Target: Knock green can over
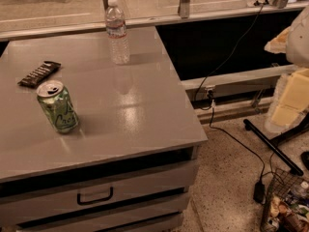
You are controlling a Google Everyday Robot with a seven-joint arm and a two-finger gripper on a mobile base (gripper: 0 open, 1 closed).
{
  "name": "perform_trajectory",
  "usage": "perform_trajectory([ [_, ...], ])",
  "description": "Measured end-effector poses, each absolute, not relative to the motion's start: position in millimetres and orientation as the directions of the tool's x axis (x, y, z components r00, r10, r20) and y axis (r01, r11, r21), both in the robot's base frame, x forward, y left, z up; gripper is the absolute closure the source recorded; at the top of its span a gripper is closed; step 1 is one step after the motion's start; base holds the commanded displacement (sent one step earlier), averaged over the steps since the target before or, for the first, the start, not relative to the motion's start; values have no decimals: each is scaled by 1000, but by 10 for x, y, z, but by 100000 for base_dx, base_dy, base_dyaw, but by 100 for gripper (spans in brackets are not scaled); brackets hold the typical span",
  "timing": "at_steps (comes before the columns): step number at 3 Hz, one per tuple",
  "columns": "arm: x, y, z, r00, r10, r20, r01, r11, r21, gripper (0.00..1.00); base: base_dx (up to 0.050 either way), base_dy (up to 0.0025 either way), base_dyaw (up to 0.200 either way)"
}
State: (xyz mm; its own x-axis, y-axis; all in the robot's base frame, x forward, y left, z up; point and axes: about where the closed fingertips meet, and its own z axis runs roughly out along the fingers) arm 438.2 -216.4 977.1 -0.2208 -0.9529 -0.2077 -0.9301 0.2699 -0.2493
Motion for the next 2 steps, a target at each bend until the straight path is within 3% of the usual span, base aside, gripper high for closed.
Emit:
perform_trajectory([
  [2,4383,-2163,9776,-221,-953,-208,-930,270,-251,0,1626,59,7664],
])
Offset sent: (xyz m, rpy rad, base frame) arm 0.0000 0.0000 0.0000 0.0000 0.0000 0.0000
